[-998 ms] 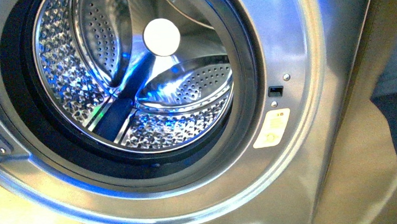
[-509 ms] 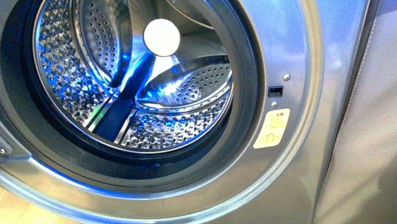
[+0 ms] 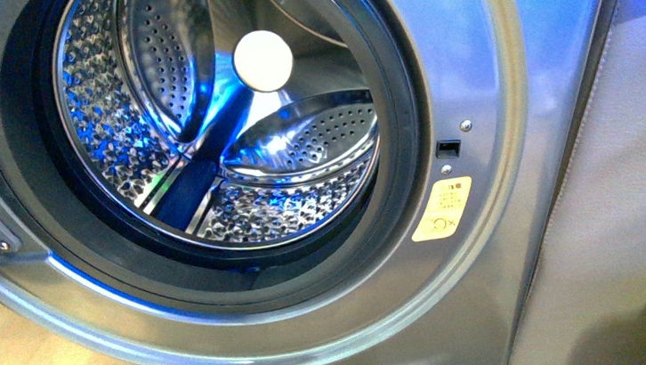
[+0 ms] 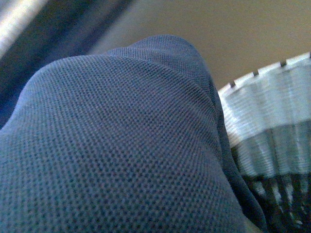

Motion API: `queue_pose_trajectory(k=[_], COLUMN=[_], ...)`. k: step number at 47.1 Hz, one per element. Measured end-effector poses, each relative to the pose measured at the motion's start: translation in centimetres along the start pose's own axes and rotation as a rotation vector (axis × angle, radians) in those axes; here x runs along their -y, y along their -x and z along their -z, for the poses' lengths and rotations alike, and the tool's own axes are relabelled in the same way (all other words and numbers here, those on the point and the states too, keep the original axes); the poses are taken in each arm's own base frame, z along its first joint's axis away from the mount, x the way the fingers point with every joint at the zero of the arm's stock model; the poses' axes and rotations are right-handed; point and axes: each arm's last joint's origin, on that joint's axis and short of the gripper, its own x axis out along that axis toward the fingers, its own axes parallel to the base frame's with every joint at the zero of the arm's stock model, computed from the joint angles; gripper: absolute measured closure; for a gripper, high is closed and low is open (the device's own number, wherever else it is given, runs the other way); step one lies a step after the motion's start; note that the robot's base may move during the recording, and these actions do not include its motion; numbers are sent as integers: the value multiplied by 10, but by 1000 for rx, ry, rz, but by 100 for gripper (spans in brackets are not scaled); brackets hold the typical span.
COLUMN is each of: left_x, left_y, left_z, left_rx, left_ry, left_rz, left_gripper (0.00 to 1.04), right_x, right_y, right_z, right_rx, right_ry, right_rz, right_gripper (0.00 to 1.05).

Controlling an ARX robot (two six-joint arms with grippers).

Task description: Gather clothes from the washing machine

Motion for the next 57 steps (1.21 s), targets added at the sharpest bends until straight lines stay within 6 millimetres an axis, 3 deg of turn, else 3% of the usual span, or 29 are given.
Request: queue_pose_trajectory(k=[7, 17, 25, 28, 39, 47, 57], left_x=[0, 0, 0, 0, 0, 0, 0], left_y=[0, 0, 0, 0, 0, 0, 0], left_z=[0, 0, 0, 0, 0, 0, 0], left_rx=[0, 1, 1, 1, 1, 1, 1], left_ry=[0, 0, 0, 0, 0, 0, 0], left_rz=[0, -1, -1, -1, -1, -1, -1], left_gripper=[7, 7, 7, 7, 7, 7, 7], right_x=[41, 82, 95, 95, 66, 32, -59], right_y=[-22, -50, -56, -56, -48, -35, 6], right_z=[57, 115, 135, 135, 110, 93, 73], right_rx=[-122, -321, -413, -422, -376, -320, -41], right_ry=[2, -50, -101, -109, -124, -122, 100], right_rz=[130, 258, 295, 294, 228, 144, -125], right_gripper=[97, 97, 71, 55, 6, 8, 8])
